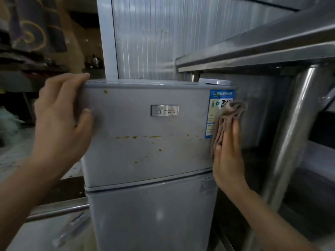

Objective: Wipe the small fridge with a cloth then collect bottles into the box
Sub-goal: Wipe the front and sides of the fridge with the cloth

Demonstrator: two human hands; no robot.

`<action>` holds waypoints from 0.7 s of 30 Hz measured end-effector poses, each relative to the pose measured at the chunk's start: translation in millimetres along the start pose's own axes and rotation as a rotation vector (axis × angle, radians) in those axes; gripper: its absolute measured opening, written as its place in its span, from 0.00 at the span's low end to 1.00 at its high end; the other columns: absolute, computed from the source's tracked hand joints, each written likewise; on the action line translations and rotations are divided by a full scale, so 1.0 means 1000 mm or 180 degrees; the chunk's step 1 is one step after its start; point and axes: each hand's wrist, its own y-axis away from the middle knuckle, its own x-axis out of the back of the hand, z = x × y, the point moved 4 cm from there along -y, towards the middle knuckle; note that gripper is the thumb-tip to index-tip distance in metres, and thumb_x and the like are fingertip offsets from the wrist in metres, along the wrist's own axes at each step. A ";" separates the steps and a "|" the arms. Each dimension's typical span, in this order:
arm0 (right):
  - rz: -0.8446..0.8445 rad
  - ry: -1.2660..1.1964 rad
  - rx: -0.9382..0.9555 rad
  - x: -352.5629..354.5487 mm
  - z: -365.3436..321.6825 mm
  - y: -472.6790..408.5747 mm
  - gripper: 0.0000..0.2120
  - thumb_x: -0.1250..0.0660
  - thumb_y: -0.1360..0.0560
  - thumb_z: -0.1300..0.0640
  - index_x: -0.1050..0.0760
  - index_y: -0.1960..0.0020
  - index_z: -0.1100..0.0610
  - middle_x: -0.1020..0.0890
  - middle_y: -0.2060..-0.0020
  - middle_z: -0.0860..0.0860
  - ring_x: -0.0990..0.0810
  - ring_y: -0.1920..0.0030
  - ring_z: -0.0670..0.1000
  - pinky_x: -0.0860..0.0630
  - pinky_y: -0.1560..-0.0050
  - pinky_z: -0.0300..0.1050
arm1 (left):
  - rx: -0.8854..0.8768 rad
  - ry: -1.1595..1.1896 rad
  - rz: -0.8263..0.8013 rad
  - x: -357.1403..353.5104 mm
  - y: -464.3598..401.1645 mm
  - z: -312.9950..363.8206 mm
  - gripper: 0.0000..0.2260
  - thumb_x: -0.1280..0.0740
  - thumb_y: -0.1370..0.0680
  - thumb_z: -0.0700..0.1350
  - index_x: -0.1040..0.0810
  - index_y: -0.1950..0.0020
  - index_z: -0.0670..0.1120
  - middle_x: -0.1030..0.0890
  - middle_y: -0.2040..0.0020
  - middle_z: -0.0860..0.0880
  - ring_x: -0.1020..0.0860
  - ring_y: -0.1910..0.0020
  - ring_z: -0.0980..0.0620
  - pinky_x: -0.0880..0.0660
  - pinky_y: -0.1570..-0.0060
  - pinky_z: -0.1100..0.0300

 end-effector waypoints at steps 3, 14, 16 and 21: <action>-0.0068 0.0047 0.0073 -0.003 0.002 0.010 0.42 0.44 0.22 0.68 0.68 0.25 0.43 0.66 0.27 0.36 0.53 0.23 0.50 0.40 0.27 0.57 | -0.0076 -0.0219 0.0031 0.008 0.004 0.013 0.27 0.43 0.29 0.47 0.36 0.29 0.52 0.35 0.32 0.47 0.37 0.33 0.45 0.37 0.34 0.44; 0.1167 -0.0794 -0.0093 -0.013 -0.127 -0.016 0.29 0.34 0.30 0.73 0.33 0.30 0.63 0.33 0.38 0.63 0.30 0.42 0.58 0.32 0.40 0.42 | -0.0120 -0.0456 -0.0089 0.023 0.004 0.031 0.29 0.42 0.31 0.41 0.33 0.29 0.47 0.32 0.33 0.46 0.39 0.40 0.43 0.44 0.42 0.56; 0.1125 -0.0748 0.0051 -0.022 -0.153 -0.014 0.30 0.33 0.30 0.73 0.33 0.29 0.62 0.34 0.38 0.60 0.31 0.44 0.57 0.32 0.42 0.39 | -0.0112 -0.0472 -0.0106 0.023 0.005 0.032 0.30 0.43 0.33 0.42 0.33 0.29 0.47 0.32 0.34 0.46 0.39 0.40 0.43 0.44 0.42 0.55; 0.0512 -0.0677 0.0747 -0.016 -0.146 -0.020 0.23 0.33 0.25 0.64 0.31 0.31 0.58 0.32 0.38 0.53 0.32 0.40 0.46 0.28 0.40 0.41 | -0.0166 -0.0366 -0.0144 0.026 0.004 0.031 0.31 0.42 0.32 0.42 0.34 0.28 0.47 0.31 0.33 0.46 0.39 0.39 0.44 0.45 0.42 0.55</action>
